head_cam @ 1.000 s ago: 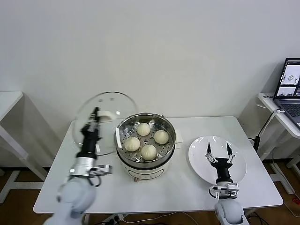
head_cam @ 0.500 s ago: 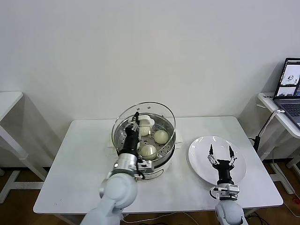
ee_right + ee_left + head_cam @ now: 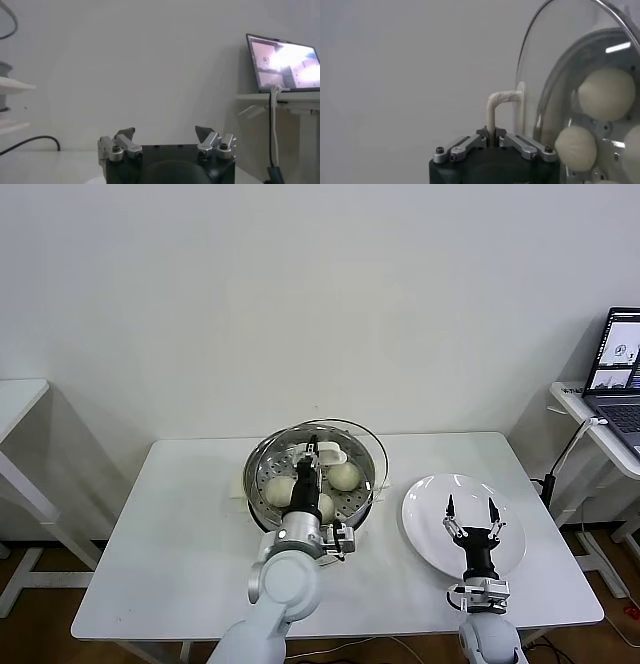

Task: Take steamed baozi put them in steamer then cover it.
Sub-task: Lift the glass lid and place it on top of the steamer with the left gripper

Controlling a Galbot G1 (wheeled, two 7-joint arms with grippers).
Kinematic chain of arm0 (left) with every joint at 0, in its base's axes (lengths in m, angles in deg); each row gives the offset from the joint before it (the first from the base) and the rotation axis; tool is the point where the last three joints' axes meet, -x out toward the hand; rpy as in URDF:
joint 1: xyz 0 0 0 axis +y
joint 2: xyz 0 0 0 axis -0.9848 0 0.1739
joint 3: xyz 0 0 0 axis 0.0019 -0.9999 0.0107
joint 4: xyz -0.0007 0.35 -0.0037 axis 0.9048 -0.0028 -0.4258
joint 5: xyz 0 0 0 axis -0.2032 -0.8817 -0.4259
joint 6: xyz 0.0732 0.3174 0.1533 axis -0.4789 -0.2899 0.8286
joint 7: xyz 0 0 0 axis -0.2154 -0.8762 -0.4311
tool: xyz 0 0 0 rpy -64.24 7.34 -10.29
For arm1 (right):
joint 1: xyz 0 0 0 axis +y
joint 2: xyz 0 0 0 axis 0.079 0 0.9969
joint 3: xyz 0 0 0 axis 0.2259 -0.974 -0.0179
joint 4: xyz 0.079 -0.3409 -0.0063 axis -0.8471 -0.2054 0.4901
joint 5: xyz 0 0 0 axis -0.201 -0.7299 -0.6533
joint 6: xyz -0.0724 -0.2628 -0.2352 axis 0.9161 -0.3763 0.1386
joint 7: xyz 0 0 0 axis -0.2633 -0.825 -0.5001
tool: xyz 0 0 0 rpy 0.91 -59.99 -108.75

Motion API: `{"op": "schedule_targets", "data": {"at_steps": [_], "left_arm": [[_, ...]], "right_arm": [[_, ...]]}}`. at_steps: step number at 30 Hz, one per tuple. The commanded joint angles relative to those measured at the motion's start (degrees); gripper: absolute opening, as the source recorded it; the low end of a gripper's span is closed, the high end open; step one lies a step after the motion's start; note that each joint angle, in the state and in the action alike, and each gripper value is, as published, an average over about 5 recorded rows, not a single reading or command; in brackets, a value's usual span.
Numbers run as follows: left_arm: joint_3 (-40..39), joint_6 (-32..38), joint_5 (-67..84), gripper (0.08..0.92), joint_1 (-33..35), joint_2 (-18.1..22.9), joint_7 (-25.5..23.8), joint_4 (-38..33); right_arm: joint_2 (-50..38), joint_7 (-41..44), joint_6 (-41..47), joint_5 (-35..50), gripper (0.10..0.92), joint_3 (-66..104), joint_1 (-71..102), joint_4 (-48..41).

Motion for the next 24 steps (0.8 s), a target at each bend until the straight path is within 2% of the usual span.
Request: {"op": "schedule_targets", "data": {"at_steps": [1,24], "left_arm": [[-0.16,0.30,-6.66,0.185,-0.78,2.48,-2.11,3.05],[1.08,1.06,-7.97,0.185,-0.64,1.36,-2.64,3.15]], "right_arm": [[0.06,0.05,-0.01,-0.25,0.823,0.02,-0.17,-0.23],[0.08,0.10,0.10,-0.84,0.823,-0.21,-0.79,-0.75]]}}
